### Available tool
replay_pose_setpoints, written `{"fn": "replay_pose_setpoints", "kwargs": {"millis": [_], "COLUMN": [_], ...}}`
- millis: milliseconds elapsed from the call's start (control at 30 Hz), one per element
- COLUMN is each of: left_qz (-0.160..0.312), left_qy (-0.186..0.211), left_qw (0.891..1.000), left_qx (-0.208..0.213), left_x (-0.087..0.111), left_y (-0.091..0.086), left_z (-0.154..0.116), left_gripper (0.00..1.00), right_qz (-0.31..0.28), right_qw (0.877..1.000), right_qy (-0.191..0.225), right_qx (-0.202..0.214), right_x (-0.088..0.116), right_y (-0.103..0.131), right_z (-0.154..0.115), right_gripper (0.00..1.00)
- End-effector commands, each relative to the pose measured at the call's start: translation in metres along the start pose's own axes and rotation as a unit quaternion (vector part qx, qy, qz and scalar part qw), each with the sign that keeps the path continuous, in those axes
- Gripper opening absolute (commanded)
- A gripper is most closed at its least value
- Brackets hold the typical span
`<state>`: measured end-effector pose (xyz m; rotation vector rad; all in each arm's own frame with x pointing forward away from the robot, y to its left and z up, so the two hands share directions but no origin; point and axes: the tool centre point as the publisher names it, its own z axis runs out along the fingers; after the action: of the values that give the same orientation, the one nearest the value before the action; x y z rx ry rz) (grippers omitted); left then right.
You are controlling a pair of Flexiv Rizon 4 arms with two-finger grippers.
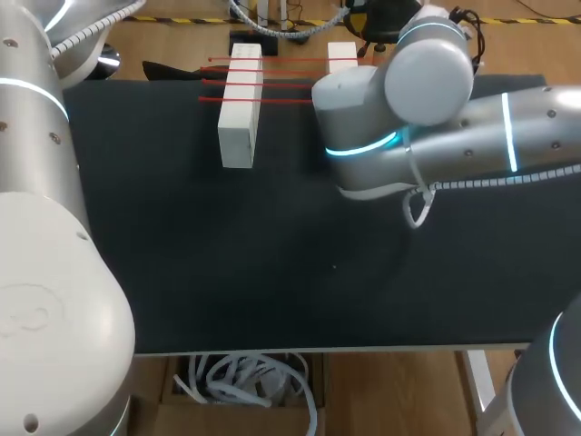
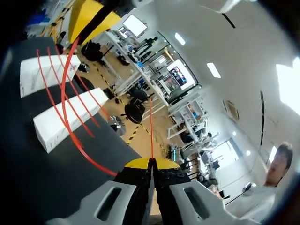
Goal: Grab the tape and strap the tape.
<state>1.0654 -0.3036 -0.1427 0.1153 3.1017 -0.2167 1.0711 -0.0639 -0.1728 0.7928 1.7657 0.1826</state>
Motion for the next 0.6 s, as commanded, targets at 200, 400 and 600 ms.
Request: {"fn": "replay_pose_setpoints", "kwargs": {"millis": [200,400,600], "left_qz": [0.0,0.0,0.0], "left_qy": [0.002,0.002,0.002], "left_qw": [1.0,1.0,1.0], "left_qx": [-0.002,-0.002,-0.002], "left_x": [-0.001,-0.001,-0.001], "left_y": [-0.001,-0.001,-0.001], "left_z": [-0.001,-0.001,-0.001], "left_gripper": [0.0,0.0,0.0], "right_qz": [-0.081,-0.112,-0.142], "right_qw": [0.995,0.991,0.986], "right_qy": [-0.051,-0.068,-0.091], "right_qx": [-0.002,0.002,-0.004], "right_x": [0.001,0.009,0.014], "right_y": [0.022,0.034,0.047], "right_z": [0.0,-0.002,-0.009], "right_gripper": [0.0,0.0,0.0]}}
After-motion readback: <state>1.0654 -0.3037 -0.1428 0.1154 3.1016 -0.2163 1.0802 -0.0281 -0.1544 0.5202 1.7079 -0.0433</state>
